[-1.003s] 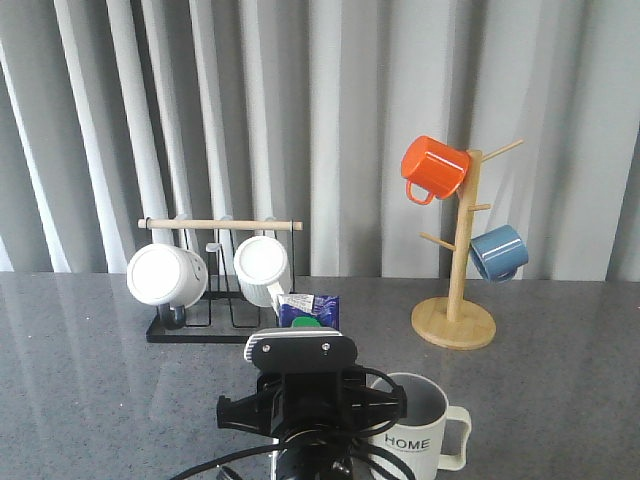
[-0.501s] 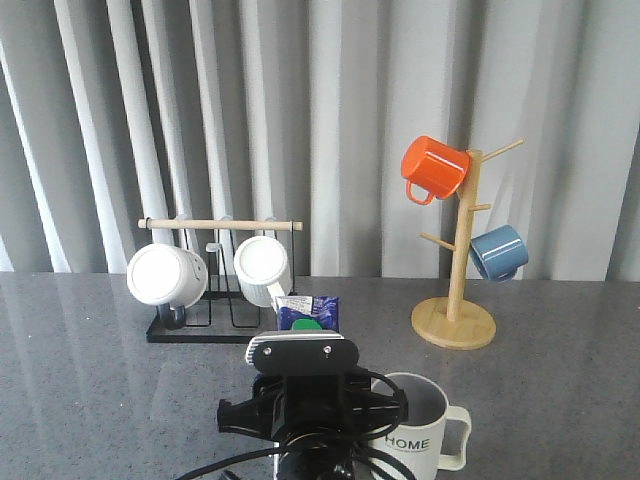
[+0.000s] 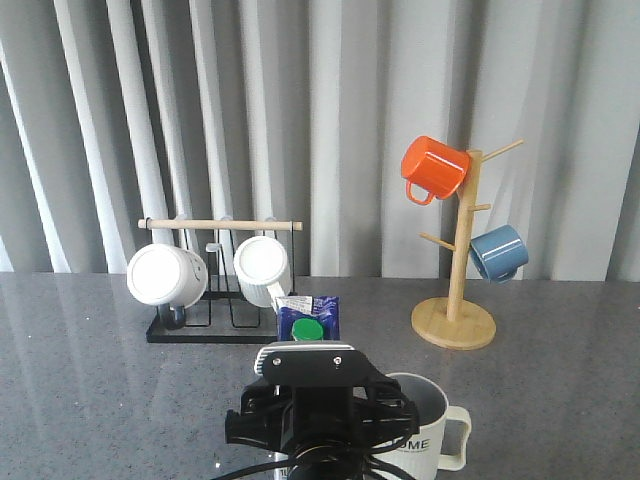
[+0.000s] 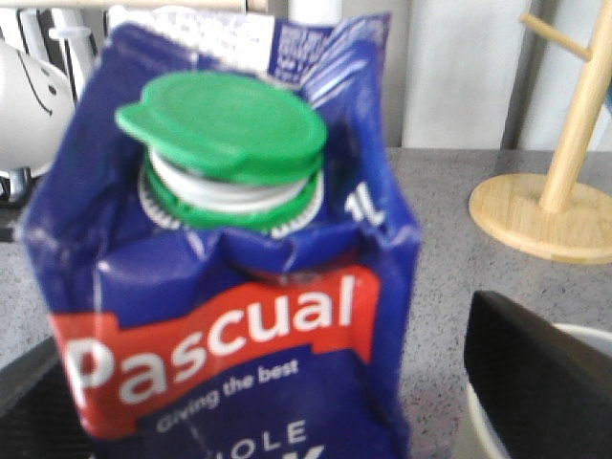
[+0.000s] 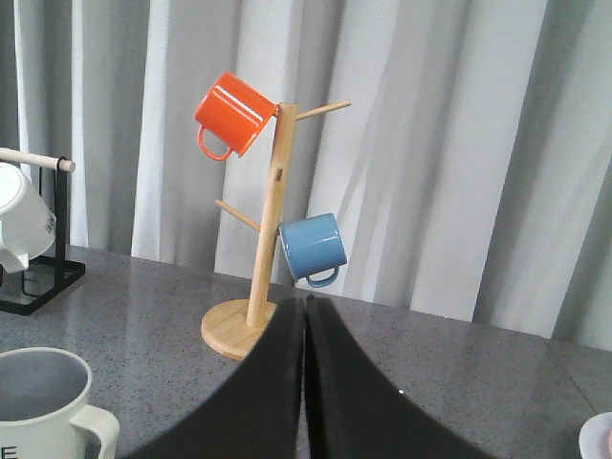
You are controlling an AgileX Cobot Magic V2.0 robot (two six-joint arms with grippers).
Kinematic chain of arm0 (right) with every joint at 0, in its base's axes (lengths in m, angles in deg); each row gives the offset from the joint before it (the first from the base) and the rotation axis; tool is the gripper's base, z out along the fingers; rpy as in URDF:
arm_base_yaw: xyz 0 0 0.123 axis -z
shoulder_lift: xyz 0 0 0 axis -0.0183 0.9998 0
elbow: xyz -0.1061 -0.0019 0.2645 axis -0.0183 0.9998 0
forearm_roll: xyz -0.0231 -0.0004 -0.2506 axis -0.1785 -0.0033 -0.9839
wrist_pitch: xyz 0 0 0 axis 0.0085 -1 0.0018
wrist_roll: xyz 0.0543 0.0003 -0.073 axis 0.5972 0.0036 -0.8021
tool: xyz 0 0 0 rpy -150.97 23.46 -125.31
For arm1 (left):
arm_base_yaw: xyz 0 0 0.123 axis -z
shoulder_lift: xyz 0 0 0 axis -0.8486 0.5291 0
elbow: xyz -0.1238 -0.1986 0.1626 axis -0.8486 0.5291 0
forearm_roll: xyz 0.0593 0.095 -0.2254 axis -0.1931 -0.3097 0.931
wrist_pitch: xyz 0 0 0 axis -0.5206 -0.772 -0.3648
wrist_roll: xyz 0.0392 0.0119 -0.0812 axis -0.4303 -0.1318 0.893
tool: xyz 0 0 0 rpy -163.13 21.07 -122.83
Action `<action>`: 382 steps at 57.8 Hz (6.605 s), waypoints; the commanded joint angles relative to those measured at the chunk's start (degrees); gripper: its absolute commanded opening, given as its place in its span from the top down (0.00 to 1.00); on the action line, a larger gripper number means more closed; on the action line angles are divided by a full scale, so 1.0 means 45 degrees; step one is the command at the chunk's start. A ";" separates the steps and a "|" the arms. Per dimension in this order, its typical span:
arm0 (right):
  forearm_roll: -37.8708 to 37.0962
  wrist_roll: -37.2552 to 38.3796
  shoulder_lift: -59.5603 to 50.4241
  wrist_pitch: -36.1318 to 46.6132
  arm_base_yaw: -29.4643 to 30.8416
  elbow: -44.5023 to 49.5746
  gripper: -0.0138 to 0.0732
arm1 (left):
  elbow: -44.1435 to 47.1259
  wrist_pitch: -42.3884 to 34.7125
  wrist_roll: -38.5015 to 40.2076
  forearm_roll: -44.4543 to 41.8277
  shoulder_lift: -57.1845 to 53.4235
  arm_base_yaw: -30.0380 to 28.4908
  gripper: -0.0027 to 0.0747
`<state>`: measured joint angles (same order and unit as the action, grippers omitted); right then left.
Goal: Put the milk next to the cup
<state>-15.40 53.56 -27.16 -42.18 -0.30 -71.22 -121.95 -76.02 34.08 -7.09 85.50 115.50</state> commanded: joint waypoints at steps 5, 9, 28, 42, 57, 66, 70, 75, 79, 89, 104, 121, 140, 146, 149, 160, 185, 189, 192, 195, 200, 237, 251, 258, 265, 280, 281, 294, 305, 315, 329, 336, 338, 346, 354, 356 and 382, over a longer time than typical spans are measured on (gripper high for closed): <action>-0.0081 -0.0050 -0.0014 0.0897 0.0068 -0.0391 0.85 | -0.0243 -0.1420 -0.0313 -0.1788 -0.1594 0.0348 0.04; -0.0081 -0.0050 -0.0014 0.0897 0.0068 -0.0391 0.85 | -0.0243 -0.1739 -0.0324 -0.2321 -0.2077 0.0459 0.04; -0.0081 -0.0050 -0.0014 0.0897 0.0068 -0.0391 0.85 | -0.0243 -0.0809 -0.1722 -0.2847 -0.4642 0.0537 0.62; -0.0081 -0.0050 -0.0014 0.0897 0.0068 -0.0391 0.85 | -0.0243 -0.0635 -0.1909 -0.2607 -0.5819 0.0564 0.97; -0.0081 -0.0050 -0.0014 0.0897 0.0068 -0.0391 0.85 | -0.0253 -0.0754 -0.1439 -0.2704 -0.5918 0.0579 0.97; -0.0081 -0.0050 -0.0014 0.0897 0.0068 -0.0391 0.85 | -0.0631 0.1314 0.1755 -0.6392 -0.5918 0.0838 0.97; -0.0081 -0.0050 -0.0014 0.0897 0.0068 -0.0391 0.85 | -0.1063 0.2686 0.4122 -0.9265 -0.5918 0.0869 0.97; -0.0081 -0.0050 -0.0014 0.0897 0.0068 -0.0391 0.85 | -0.1427 0.4757 0.6892 -1.2770 -0.5918 0.0956 0.97; -0.0081 -0.0050 -0.0014 0.0897 0.0068 -0.0391 0.85 | -0.1475 0.6537 0.9496 -1.5845 -0.5918 0.0956 0.97; -0.0081 -0.0050 -0.0072 0.0899 0.0068 -0.0391 0.85 | -0.1475 1.2081 1.5137 -2.0777 -0.5796 0.0942 0.97; -0.0081 -0.0050 -0.0072 0.0899 0.0068 -0.0391 0.85 | -0.1267 1.5935 1.6234 -2.1155 -0.7175 -0.0550 0.97; -0.0081 -0.0050 -0.0072 0.0899 0.0068 -0.0391 0.85 | 0.2894 1.2830 1.5341 -2.0779 -1.1323 -0.3977 0.97; -0.0081 -0.0050 -0.0072 0.0899 0.0068 -0.0391 0.85 | 0.9304 1.1553 1.5444 -2.0334 -1.6435 -0.8851 0.97; -0.0081 -0.0050 -0.0072 0.0899 0.0068 -0.0391 0.85 | 1.0917 1.1568 1.5468 -1.9909 -1.7933 -1.0125 0.97; -0.0081 -0.0050 -0.0072 0.0899 0.0068 -0.0391 0.85 | 1.1547 1.1556 1.5468 -1.9829 -1.8587 -1.0551 0.97; -0.0081 -0.0050 -0.0072 0.0899 0.0068 -0.0391 0.85 | 1.3808 1.1556 1.5437 -1.9856 -2.0945 -1.1534 0.97; -0.0081 -0.0050 -0.0072 0.0899 0.0068 -0.0391 0.85 | 1.6843 1.1703 1.5433 -1.9607 -2.4842 -1.2543 0.97; -0.0081 -0.0050 -0.0072 0.0899 0.0068 -0.0391 0.85 | 1.6841 1.1946 1.5317 -1.9595 -2.5067 -1.2524 0.97; -0.0081 -0.0050 -0.0072 0.0899 0.0068 -0.0391 0.85 | 1.6841 1.2155 1.5181 -1.9606 -2.5197 -1.2490 0.97; -0.0081 -0.0050 -0.0072 0.0899 0.0068 -0.0391 0.85 | 1.6870 1.2387 1.5092 -1.9593 -2.5288 -1.2488 0.97; -0.0081 -0.0050 -0.0072 0.0899 0.0068 -0.0391 0.85 | 1.6881 1.2690 1.5092 -1.9593 -2.5288 -1.2488 0.97; -0.0081 -0.0050 -0.0072 0.0899 0.0068 -0.0391 0.85 | 1.6779 1.2741 1.5113 -1.9581 -2.5288 -1.2488 0.97; -0.0081 -0.0050 -0.0072 0.0899 0.0068 -0.0391 0.85 | 1.6779 1.2741 1.5113 -1.9581 -2.5288 -1.2488 0.97; -0.0081 -0.0050 -0.0072 0.0899 0.0068 -0.0391 0.85 | 1.6779 1.2741 1.5113 -1.9581 -2.5288 -1.2488 0.97; -0.0081 -0.0050 -0.0072 0.0899 0.0068 -0.0391 0.85 | 1.6779 1.2741 1.5113 -1.9581 -2.5288 -1.2488 0.97; 0.0687 -0.0037 -0.1307 0.0074 0.0068 0.0557 0.85 | 1.6779 1.2741 1.5113 -1.9581 -2.5288 -1.2488 0.97; 0.0882 -0.0051 -0.1468 0.0023 0.0068 0.0713 0.85 | 1.6779 1.2741 1.5113 -1.9581 -2.5288 -1.2488 0.97; 0.3078 -0.1326 -0.4557 -0.0011 0.0068 0.3694 0.85 | 1.6779 1.2741 1.5113 -1.9581 -2.5288 -1.2488 0.97; 0.3884 -0.1563 -0.6564 -0.0058 0.0068 0.5454 0.85 | 1.6779 1.2742 1.5113 -1.9581 -2.5288 -1.2488 0.97; 0.3943 -0.1561 -0.7675 -0.0404 0.0068 0.6300 0.85 | 1.6779 1.2742 1.5113 -1.9581 -2.5288 -1.2488 0.97; 0.3386 -0.1575 -0.7675 -0.0485 0.0068 0.6300 0.85 | 1.6779 1.2742 1.5113 -1.9581 -2.5276 -1.2488 0.97; 0.3224 -0.1575 -0.7675 -0.0511 0.0068 0.6300 0.85 | 1.6779 1.2742 1.5113 -1.9581 -2.5276 -1.2488 0.97; 0.3211 -0.1575 -0.7675 -0.0509 0.0068 0.6300 0.85 | 1.6779 1.2742 1.5113 -1.9581 -2.5276 -1.2488 0.97; 0.2872 -0.1602 -0.7675 -0.0588 0.0068 0.6300 0.85 | 1.6779 1.2742 1.5113 -1.9581 -2.5276 -1.2488 0.97; 0.2796 -0.1564 -0.7675 -0.0627 0.0068 0.6300 0.85 | 1.6779 1.2742 1.5113 -1.9581 -2.5276 -1.2488 0.97; 0.2898 -0.1534 -0.7675 -0.0627 0.0068 0.6300 0.85 | 1.6779 1.2742 1.5113 -1.9581 -2.5276 -1.2488 0.97; 0.2928 -0.1531 -0.7663 -0.0627 0.0068 0.6300 0.85 | 1.6779 1.2742 1.5113 -1.9581 -2.5276 -1.2488 0.97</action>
<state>-2.09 47.07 -60.95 -49.07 -0.30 -43.45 -45.15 -14.55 101.87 -95.64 -27.73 59.25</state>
